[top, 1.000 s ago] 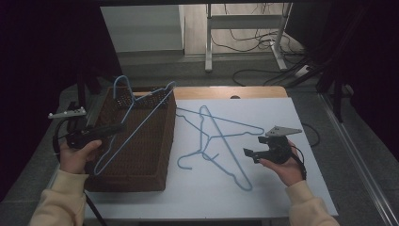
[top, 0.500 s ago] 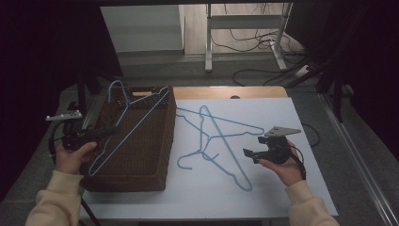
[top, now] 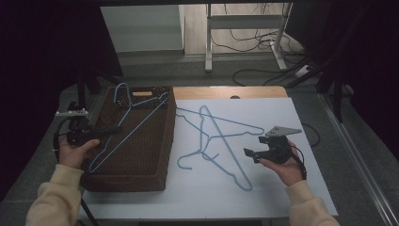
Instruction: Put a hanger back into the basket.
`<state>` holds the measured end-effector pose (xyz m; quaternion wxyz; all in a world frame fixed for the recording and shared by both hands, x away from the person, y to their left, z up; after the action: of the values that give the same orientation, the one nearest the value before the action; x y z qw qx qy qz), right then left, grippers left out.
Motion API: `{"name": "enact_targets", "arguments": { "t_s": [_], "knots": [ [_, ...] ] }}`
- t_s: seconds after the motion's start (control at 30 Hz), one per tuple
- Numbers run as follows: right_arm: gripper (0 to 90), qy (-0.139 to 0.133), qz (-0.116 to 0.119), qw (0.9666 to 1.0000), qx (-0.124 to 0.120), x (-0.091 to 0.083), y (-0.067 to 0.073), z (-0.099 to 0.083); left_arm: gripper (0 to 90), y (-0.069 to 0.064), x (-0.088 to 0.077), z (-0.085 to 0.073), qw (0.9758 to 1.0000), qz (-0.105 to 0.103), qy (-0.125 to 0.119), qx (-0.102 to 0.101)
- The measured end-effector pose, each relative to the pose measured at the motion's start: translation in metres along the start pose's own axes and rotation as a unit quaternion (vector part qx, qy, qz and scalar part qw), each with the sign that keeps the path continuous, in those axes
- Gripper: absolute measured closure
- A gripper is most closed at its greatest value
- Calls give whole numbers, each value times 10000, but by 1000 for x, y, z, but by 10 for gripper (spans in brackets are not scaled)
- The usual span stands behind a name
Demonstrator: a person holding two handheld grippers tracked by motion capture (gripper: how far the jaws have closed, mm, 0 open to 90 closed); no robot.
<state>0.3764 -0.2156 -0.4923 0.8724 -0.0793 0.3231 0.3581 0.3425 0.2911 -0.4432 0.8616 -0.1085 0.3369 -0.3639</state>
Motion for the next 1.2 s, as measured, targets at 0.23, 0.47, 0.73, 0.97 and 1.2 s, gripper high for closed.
{"name": "enact_targets", "arguments": {
  "t_s": [0.23,0.47,0.73,0.97,1.2],
  "knots": [
    [185,3,-16,10000,-12,0,0,0,862,14,12,-6,9995,120,290,-13],
    [189,-3,-40,10000,-6,0,-1,0,861,23,20,-12,9987,221,456,-73],
    [192,-37,-61,10000,2,-1,-2,0,859,39,25,-22,9951,599,765,-186],
    [192,-21,-62,10000,-4,0,-2,0,858,55,27,-31,9873,1159,1040,-313],
    [191,7,-39,10000,-11,1,-1,0,615,60,29,-30,9740,1940,1163,-155]
  ]
}}
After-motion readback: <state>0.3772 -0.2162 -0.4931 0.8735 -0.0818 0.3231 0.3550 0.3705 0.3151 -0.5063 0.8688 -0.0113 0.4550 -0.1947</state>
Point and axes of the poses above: each handheld gripper's, and its own axes: x roughly forward along the jaws, z roughly out of its top, y roughly to its left, the point moved 6 cm from there along x, roughly forward along the jaws, and after that the axes turned 1 degree about x, right-handed, at the moved point
